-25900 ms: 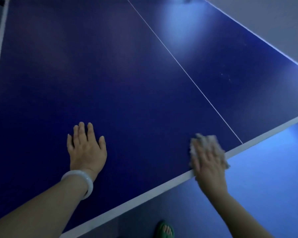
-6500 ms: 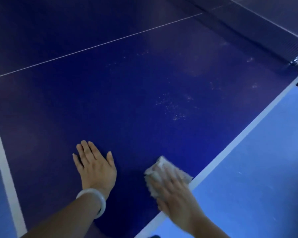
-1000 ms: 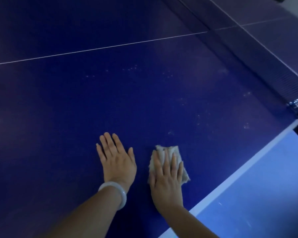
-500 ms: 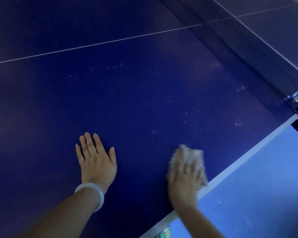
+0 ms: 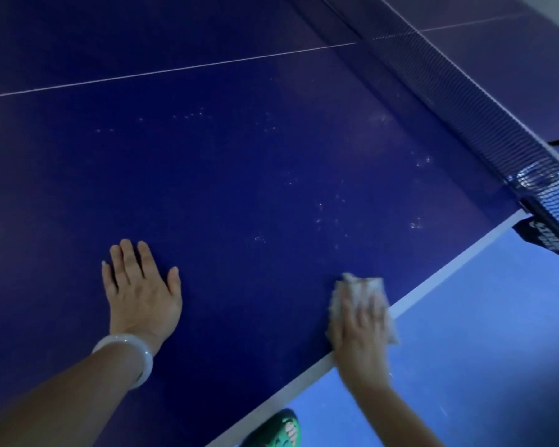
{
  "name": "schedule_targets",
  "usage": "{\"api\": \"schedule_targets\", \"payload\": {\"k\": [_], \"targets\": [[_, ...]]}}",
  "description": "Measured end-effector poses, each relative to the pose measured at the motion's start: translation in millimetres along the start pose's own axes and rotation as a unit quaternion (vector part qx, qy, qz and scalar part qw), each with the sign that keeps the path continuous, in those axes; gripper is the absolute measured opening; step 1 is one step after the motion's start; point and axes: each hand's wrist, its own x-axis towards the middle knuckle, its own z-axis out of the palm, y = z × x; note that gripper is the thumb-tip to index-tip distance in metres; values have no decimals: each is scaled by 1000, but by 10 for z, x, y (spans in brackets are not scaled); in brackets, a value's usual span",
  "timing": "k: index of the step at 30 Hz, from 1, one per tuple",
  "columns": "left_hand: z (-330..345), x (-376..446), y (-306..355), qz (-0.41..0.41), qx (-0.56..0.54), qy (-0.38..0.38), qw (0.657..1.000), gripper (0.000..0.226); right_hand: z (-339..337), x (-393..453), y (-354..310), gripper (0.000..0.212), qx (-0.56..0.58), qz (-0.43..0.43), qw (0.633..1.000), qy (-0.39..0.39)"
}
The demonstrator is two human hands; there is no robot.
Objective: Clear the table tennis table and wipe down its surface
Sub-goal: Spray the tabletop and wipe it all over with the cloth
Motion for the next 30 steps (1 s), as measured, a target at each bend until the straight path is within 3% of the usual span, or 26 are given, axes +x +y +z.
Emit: {"api": "schedule_targets", "payload": {"k": [2, 4, 7, 9, 11, 13, 15, 16, 18, 20, 21, 23, 26, 27, 29, 30], "targets": [[-3, 2, 6, -2, -7, -1, 1000, 73, 143, -131, -416, 59, 29, -104, 994, 33], [-16, -1, 17, -3, -9, -2, 1000, 73, 200, -309, -747, 60, 85, -201, 976, 4], [-31, -7, 25, -3, -5, 1, 1000, 72, 207, -278, -583, 63, 83, -306, 948, 0], [-33, -2, 30, -5, -6, 1, 1000, 72, 164, -97, -182, 60, 38, -230, 972, 12], [-28, 1, 38, -5, -5, 3, 1000, 73, 133, 93, 301, 58, 28, -27, 999, 21], [-20, 8, 37, -6, -1, 5, 1000, 73, 88, 215, 459, 58, 112, 189, 975, -3], [-20, 9, 35, -8, 2, 2, 1000, 73, 94, 310, 206, 57, 140, 259, 956, -7], [-16, 10, 32, -9, 2, 2, 1000, 74, 111, 334, -20, 57, 120, 220, 968, -2], [-11, 18, 31, -10, 2, 3, 1000, 74, 151, 332, -540, 72, 78, 61, 995, 11], [-11, 24, 37, -10, 2, 3, 1000, 74, 227, 271, -1014, 83, 64, -109, 992, 18], [-10, 21, 40, -9, 2, 5, 1000, 74, 241, 268, -1192, 77, 72, -175, 982, 21], [-8, 17, 43, -7, 3, 12, 1000, 74, 252, 384, -1330, 64, 91, -249, 964, 22], [0, 20, 34, -11, 2, 11, 1000, 73, 246, 793, -1030, 68, 2, -297, 955, -12], [0, 25, 31, -10, 1, 11, 1000, 74, 227, 932, -827, 72, -22, -260, 965, -19], [-5, 29, 36, -8, -7, 10, 1000, 74, 168, 1213, -345, 69, 21, -69, 997, -26], [-8, 31, 39, -8, -9, 10, 1000, 73, 103, 1291, -161, 64, 79, 34, 996, -27]]}}
